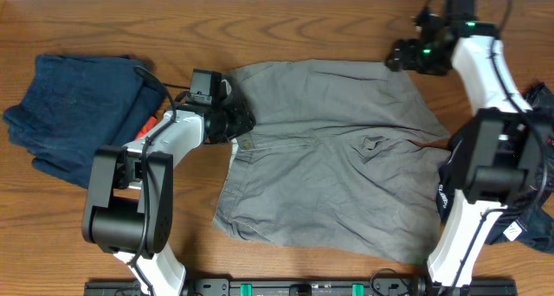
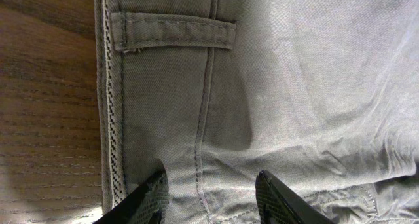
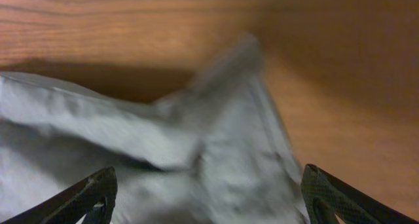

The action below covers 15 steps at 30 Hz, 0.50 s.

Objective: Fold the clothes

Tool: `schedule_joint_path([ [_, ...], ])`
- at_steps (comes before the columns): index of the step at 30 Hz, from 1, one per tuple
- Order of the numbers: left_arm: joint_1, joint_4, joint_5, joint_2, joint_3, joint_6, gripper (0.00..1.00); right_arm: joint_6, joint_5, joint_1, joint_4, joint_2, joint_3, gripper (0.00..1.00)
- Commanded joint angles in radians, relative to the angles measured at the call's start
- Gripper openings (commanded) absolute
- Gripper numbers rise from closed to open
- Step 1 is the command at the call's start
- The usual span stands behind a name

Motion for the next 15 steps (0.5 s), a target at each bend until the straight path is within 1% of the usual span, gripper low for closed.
schedule_joint_path([
  [1, 0.004, -0.063, -0.092, 0.076, -0.078, 0.009, 0.47, -0.021, 0.078, 0.042, 0.046, 0.053, 0.009, 0.89],
  [3, 0.004, -0.063, -0.092, 0.076, -0.078, 0.009, 0.47, 0.008, 0.085, 0.055, 0.07, 0.075, 0.009, 0.88],
  [7, 0.004, -0.067, -0.092, 0.076, -0.078, 0.009, 0.47, 0.153, 0.175, 0.061, 0.099, 0.119, 0.009, 0.88],
  [8, 0.004, -0.069, -0.092, 0.076, -0.078, 0.009, 0.47, 0.179, 0.183, 0.061, 0.106, 0.126, 0.009, 0.87],
  [9, 0.004, -0.071, -0.092, 0.076, -0.078, 0.009, 0.47, 0.202, 0.186, 0.06, 0.119, 0.132, 0.009, 0.82],
  [10, 0.004, -0.073, -0.092, 0.076, -0.078, 0.009, 0.47, 0.224, 0.186, 0.058, 0.131, 0.134, 0.009, 0.73],
  [12, 0.004, -0.076, -0.092, 0.076, -0.078, 0.009, 0.47, 0.247, 0.186, 0.057, 0.157, 0.134, 0.009, 0.33],
  [13, 0.004, -0.077, -0.092, 0.076, -0.078, 0.009, 0.47, 0.264, 0.185, 0.057, 0.177, 0.133, 0.009, 0.06],
  [14, 0.004, -0.078, -0.092, 0.076, -0.078, 0.009, 0.47, 0.283, 0.186, 0.057, 0.191, 0.13, 0.009, 0.01],
  [15, 0.004, -0.081, -0.092, 0.076, -0.078, 0.009, 0.47, 0.295, 0.186, 0.055, 0.204, 0.129, 0.01, 0.01],
])
